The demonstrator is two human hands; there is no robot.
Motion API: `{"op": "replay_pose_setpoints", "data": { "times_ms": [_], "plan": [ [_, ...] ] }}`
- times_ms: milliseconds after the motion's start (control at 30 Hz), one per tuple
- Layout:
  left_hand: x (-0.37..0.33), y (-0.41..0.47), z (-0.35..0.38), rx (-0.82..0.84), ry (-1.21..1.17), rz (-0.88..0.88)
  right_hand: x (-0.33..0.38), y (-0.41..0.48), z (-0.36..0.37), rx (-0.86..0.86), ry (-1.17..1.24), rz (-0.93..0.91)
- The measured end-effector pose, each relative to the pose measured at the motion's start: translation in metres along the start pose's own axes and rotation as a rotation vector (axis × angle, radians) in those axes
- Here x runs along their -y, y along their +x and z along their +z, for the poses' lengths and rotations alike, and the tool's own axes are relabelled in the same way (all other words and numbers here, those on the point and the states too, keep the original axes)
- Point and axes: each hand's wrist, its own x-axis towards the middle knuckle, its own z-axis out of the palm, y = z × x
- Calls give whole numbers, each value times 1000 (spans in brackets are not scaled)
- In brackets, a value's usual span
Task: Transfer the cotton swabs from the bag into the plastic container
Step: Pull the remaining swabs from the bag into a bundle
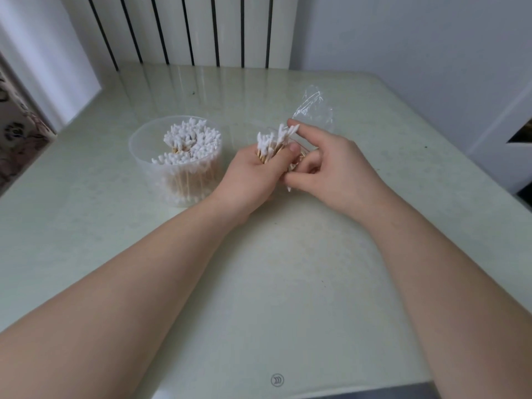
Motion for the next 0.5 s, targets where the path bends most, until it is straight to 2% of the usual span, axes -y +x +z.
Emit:
{"op": "replay_pose_setpoints", "data": {
  "times_ms": [133,233,500],
  "plan": [
    [0,3,-2,-46,27,-28,0,-1,-1,-33,-136,-52],
    [-2,2,0,-53,8,-31,0,1,1,-62,-225,-163],
    [-1,1,0,45,-12,-33,0,1,0,7,-229,-246]
  ]
}}
